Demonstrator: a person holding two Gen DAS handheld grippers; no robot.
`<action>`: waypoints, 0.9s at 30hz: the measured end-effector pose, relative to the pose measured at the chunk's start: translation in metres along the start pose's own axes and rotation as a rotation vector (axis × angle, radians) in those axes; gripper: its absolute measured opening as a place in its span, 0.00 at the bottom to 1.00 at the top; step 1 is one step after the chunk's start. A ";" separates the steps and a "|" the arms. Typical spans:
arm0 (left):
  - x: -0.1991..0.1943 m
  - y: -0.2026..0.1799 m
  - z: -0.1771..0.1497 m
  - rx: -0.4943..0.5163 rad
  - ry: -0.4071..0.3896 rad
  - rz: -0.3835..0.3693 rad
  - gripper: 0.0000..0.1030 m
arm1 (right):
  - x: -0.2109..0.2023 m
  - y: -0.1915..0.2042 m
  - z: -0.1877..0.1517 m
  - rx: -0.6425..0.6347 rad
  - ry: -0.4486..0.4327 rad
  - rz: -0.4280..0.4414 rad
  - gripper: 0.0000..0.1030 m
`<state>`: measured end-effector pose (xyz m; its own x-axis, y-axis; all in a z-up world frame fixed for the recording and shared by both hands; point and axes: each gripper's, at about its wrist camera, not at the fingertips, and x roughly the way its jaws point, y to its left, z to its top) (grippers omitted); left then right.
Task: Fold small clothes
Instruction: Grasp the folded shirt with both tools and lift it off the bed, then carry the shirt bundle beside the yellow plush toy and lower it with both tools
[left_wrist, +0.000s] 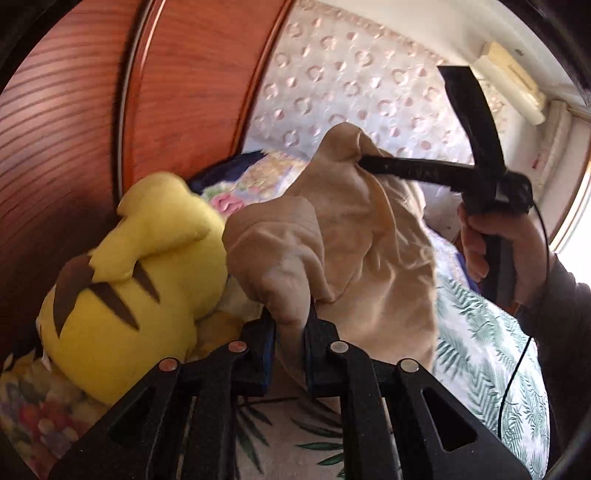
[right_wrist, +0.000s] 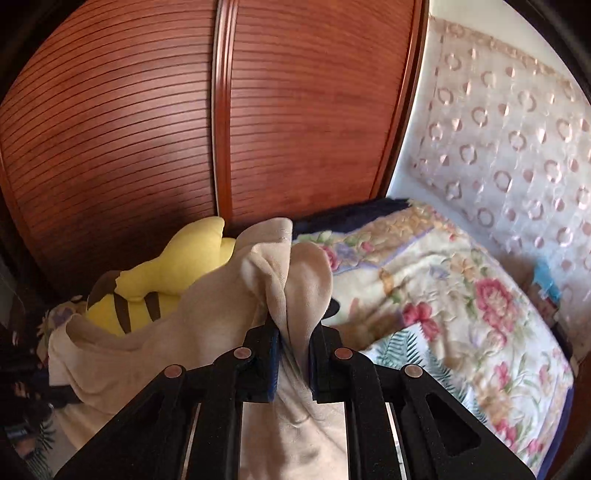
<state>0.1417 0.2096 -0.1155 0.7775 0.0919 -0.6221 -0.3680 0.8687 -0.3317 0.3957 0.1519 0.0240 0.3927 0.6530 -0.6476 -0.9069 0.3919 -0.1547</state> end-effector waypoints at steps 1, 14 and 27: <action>0.003 0.003 -0.002 -0.007 0.018 0.004 0.12 | 0.005 -0.002 -0.003 0.011 0.013 -0.004 0.16; -0.026 0.007 0.018 0.060 -0.075 -0.009 0.76 | -0.011 -0.061 -0.057 0.231 0.039 -0.030 0.45; 0.008 -0.035 0.011 0.213 0.069 -0.028 0.78 | -0.039 -0.067 -0.115 0.285 0.123 0.041 0.45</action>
<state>0.1667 0.1850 -0.1008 0.7464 0.0392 -0.6643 -0.2249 0.9544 -0.1964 0.4233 0.0258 -0.0258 0.3193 0.5956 -0.7371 -0.8357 0.5437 0.0773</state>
